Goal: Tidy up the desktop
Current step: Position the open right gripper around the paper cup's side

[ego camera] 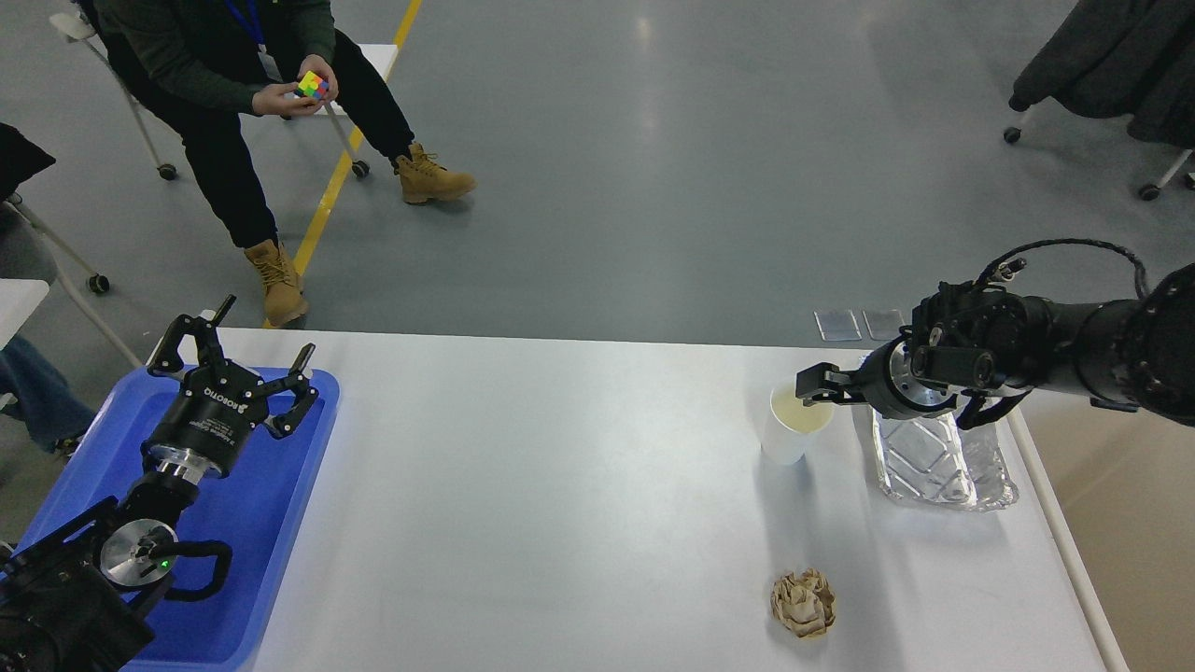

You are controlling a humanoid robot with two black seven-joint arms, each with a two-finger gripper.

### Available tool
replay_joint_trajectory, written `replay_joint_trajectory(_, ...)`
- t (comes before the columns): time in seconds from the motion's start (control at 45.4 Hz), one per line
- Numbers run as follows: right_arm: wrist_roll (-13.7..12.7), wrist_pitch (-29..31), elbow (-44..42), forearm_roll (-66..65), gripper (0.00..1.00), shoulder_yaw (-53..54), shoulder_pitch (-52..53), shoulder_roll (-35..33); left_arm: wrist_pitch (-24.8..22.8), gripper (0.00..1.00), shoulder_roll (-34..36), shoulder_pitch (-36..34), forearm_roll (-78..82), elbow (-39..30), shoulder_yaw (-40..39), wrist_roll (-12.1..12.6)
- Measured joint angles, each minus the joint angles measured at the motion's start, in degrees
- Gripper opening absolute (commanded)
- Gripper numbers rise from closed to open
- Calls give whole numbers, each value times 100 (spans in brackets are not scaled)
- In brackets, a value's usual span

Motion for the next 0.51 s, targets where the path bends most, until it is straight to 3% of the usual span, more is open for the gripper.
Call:
replay_joint_trajectory(0.352,5,-347,-437,32,98,336,-650,0,0,99,0,0,0,0,-5,0)
replay_joint_trajectory(0.507,13,-546,-511,17,86,459,-841,-3,0,99,0,0,0,0,-7,0)
